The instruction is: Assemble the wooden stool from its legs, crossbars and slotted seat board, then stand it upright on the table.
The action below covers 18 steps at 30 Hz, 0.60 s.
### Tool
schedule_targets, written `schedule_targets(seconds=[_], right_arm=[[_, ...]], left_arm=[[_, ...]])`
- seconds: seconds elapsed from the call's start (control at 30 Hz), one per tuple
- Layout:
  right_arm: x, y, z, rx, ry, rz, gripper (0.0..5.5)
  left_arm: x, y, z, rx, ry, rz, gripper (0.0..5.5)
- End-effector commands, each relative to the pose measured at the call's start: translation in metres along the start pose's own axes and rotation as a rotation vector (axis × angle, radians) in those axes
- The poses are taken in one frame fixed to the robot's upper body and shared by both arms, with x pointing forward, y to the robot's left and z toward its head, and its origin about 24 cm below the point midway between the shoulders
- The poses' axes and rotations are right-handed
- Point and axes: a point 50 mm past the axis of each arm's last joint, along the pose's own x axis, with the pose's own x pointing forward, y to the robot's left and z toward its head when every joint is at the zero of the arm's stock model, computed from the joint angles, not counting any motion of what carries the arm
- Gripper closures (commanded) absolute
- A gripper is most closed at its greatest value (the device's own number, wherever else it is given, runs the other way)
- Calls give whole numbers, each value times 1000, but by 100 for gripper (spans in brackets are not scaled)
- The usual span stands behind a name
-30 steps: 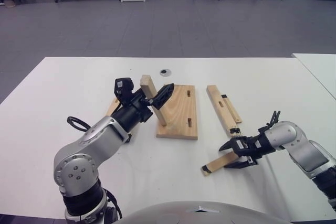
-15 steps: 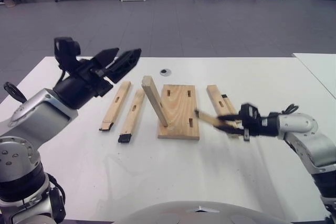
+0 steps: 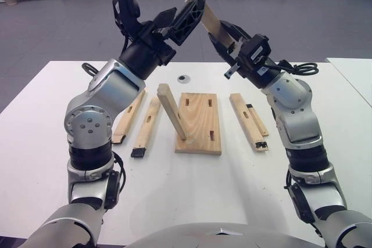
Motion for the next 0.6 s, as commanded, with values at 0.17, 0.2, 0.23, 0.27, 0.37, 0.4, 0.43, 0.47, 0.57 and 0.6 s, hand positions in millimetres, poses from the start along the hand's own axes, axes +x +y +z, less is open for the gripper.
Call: schedule_targets(seconds=[0.17, 0.2, 0.23, 0.27, 0.37, 0.4, 0.43, 0.47, 0.57, 0.6], right_arm=[[6, 9, 17, 65, -90, 52, 419], [6, 9, 18, 73, -97, 56, 419], [6, 10, 19, 78, -101, 59, 419], [6, 11, 20, 83, -104, 61, 419], [6, 11, 20, 84, -104, 63, 419], [6, 11, 20, 83, -103, 62, 419], [5, 11, 20, 80, -100, 62, 419], [5, 12, 19, 79, -96, 62, 419], [4, 13, 17, 78, -86, 60, 419], [3, 13, 16, 79, -82, 62, 419]], left_arm=[[4, -1, -2, 76, 12, -55, 200], [4, -2, -2, 83, 14, -67, 208], [4, -2, -2, 87, 14, -75, 233], [4, -3, -2, 90, 16, -85, 252], [4, -4, -2, 83, 6, -105, 305], [5, -4, -2, 76, -2, -109, 323], [5, -5, -1, 66, -9, -116, 339], [5, -6, -1, 62, -11, -119, 360], [4, -6, -3, 43, -9, -123, 421], [3, -8, -3, 30, -8, -132, 443]])
